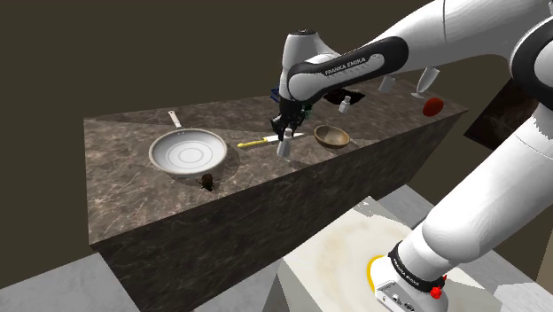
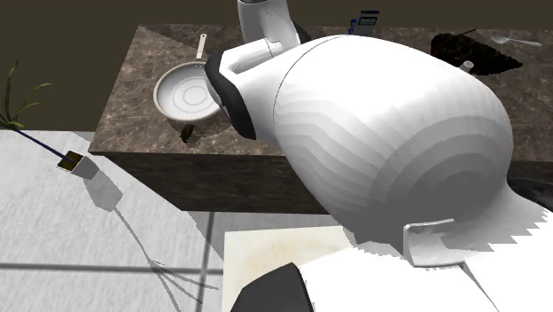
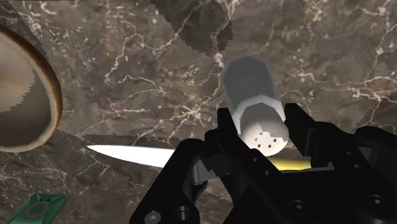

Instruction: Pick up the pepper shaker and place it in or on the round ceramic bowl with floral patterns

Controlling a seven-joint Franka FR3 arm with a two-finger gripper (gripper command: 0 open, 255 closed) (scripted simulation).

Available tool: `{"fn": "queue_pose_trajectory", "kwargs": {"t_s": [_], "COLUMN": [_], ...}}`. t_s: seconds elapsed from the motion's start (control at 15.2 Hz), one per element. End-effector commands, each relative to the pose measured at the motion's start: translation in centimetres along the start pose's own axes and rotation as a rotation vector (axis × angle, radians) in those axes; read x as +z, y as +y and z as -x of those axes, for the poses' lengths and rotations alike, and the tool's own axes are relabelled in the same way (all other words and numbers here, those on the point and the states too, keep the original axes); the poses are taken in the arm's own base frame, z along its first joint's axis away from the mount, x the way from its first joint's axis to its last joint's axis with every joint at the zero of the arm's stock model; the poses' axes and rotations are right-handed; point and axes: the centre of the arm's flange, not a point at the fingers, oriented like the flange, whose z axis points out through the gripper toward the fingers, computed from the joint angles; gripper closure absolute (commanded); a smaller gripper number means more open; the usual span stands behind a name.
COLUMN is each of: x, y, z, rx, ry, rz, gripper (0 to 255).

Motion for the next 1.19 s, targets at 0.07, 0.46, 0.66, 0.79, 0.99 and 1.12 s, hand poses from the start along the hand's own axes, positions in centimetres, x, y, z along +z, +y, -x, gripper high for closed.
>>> {"fn": "queue_pose_trajectory", "kwargs": {"t_s": [0.07, 0.46, 0.66, 0.79, 0.99, 1.12], "x": [-1.6, -4.8, -6.4, -7.4, -8.5, -8.5], "y": [0.2, 0.6, 0.7, 0.9, 1.0, 3.6], "z": [-0.1, -0.2, -0.3, -0.3, -0.4, -0.4], "rx": [0.0, 0.0, 0.0, 0.0, 0.0, 0.0], "ry": [0.0, 0.0, 0.0, 0.0, 0.0, 0.0], "rz": [0.0, 0.0, 0.0, 0.0, 0.0, 0.0], "gripper": [255, 255, 255, 255, 255, 255]}}
